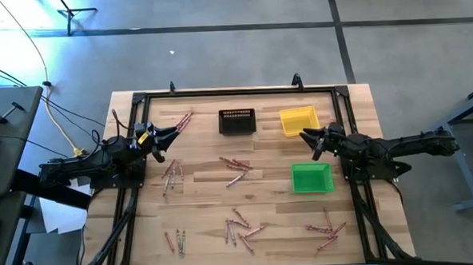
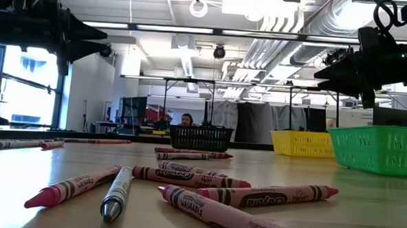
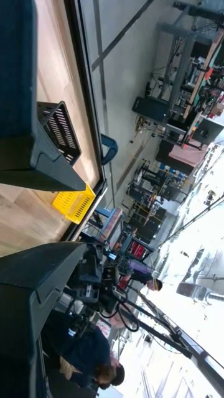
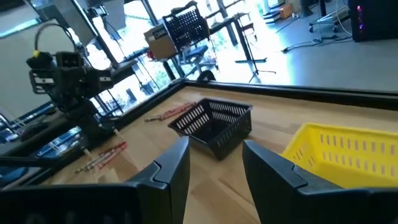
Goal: Sort crayons
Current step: Put the red crayon into the yellow basket
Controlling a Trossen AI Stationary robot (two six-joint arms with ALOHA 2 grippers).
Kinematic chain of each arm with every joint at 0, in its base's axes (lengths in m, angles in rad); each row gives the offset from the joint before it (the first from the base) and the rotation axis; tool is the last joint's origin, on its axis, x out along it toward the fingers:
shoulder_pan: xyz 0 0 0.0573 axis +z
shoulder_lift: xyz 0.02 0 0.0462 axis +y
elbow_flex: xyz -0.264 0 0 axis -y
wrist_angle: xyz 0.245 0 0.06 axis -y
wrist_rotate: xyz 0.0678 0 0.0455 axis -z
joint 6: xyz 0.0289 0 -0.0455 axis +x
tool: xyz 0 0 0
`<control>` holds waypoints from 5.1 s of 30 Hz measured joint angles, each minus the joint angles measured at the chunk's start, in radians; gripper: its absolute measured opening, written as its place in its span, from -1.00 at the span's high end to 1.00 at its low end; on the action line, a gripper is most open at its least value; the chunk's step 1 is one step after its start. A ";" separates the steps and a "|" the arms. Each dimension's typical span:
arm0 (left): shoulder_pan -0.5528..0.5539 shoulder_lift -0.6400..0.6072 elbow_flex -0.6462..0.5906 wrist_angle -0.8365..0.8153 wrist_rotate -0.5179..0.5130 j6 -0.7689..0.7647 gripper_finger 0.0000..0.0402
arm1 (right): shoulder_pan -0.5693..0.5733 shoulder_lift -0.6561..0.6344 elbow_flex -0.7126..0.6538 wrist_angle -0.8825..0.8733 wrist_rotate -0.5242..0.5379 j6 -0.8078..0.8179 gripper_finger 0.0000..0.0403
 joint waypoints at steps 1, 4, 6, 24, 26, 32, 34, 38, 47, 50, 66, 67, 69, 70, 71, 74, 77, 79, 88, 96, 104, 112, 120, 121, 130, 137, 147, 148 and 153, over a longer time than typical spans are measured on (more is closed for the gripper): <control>0.000 0.000 0.000 0.000 0.000 0.000 0.37 | 0.000 0.000 0.000 0.008 0.000 -0.010 0.34; 0.000 0.000 0.000 0.000 0.000 0.000 0.37 | -0.003 0.000 0.000 0.026 0.008 0.016 0.34; 0.000 0.000 0.000 0.000 0.000 0.000 0.37 | -0.011 0.000 0.000 0.042 0.005 0.086 0.34; 0.000 0.000 0.000 0.000 0.000 0.000 0.37 | -0.020 0.061 0.384 -0.143 -0.004 -0.197 0.34; 0.000 0.000 0.000 0.000 0.000 0.000 0.37 | -0.020 0.088 0.457 -0.163 0.051 -0.252 0.34; 0.000 0.000 0.000 0.000 0.000 0.000 0.37 | -0.020 0.157 0.630 -0.170 0.092 -0.323 0.34; 0.001 0.000 0.000 0.002 -0.014 0.006 0.37 | -0.020 0.177 0.669 -0.170 0.091 -0.323 0.34; 0.002 0.000 0.000 0.006 -0.060 0.079 0.37 | -0.020 0.218 0.721 -0.171 0.092 -0.321 0.34; 0.002 0.000 0.000 0.002 -0.137 0.131 0.37 | -0.020 0.311 0.752 -0.216 0.111 -0.147 0.34; 0.002 0.000 0.000 0.002 -0.184 0.087 0.37 | -0.020 0.340 0.752 -0.292 0.121 -0.080 0.34; 0.008 0.015 0.000 0.152 -0.192 -0.211 0.37 | -0.020 0.449 0.752 -0.412 0.077 0.109 0.34; 0.011 0.020 0.000 0.177 -0.185 -0.249 0.37 | -0.020 0.447 0.752 -0.410 0.068 0.116 0.34; 0.016 0.024 -0.001 0.259 -0.132 -0.295 0.37 | -0.020 0.444 0.752 -0.411 0.046 0.137 0.34; 0.017 0.030 0.001 0.308 -0.090 -0.305 0.37 | -0.020 0.442 0.752 -0.411 0.034 0.148 0.34; 0.016 0.039 0.001 0.347 -0.054 -0.311 0.37 | -0.020 0.440 0.752 -0.411 0.026 0.153 0.34; 0.008 0.081 0.015 0.432 -0.024 -0.336 0.37 | -0.020 0.440 0.752 -0.414 -0.036 0.184 0.34; 0.009 0.164 0.070 0.443 -0.045 -0.320 0.37 | -0.020 0.440 0.752 -0.423 -0.130 0.198 0.34; 0.008 0.254 0.119 0.437 -0.037 -0.301 0.37 | -0.020 0.440 0.752 -0.430 -0.187 0.210 0.34; 0.008 0.798 0.465 0.342 0.122 -0.263 0.37 | -0.050 0.533 0.929 -1.003 -0.360 0.373 0.34; 0.017 1.064 0.790 -0.239 0.256 -0.261 0.37 | -0.053 0.728 1.143 -1.342 -0.401 0.287 0.34; 0.018 1.127 0.968 -0.805 0.381 -0.193 0.37 | -0.053 0.885 1.240 -1.330 -0.501 0.245 0.34; 0.003 1.122 0.989 -1.082 0.431 -0.182 0.37 | -0.053 1.072 1.282 -1.250 -0.511 0.220 0.34; -0.045 1.122 0.989 -1.178 0.417 -0.122 0.37 | -0.053 1.295 1.282 -1.053 -0.553 0.264 0.34; -0.051 1.122 0.989 -1.180 0.416 -0.121 0.37 | -0.055 1.319 1.282 -1.034 -0.553 0.275 0.34; -0.105 1.122 0.989 -1.191 0.451 -0.063 0.37 | -0.076 1.493 1.282 -0.894 -0.600 0.412 0.34; -0.147 1.120 0.989 -1.267 0.488 -0.035 0.37 | -0.061 1.580 1.282 -0.773 -0.603 0.434 0.34; -0.223 1.113 0.989 -1.298 0.484 -0.083 0.37 | -0.058 1.621 1.291 -0.746 -0.635 0.427 0.34; -0.231 1.111 0.989 -1.298 0.484 -0.092 0.37 | -0.058 1.621 1.310 -0.780 -0.628 0.412 0.34; -0.267 1.096 0.989 -1.300 0.484 -0.130 0.37 | -0.058 1.665 1.499 -0.974 -0.568 0.284 0.34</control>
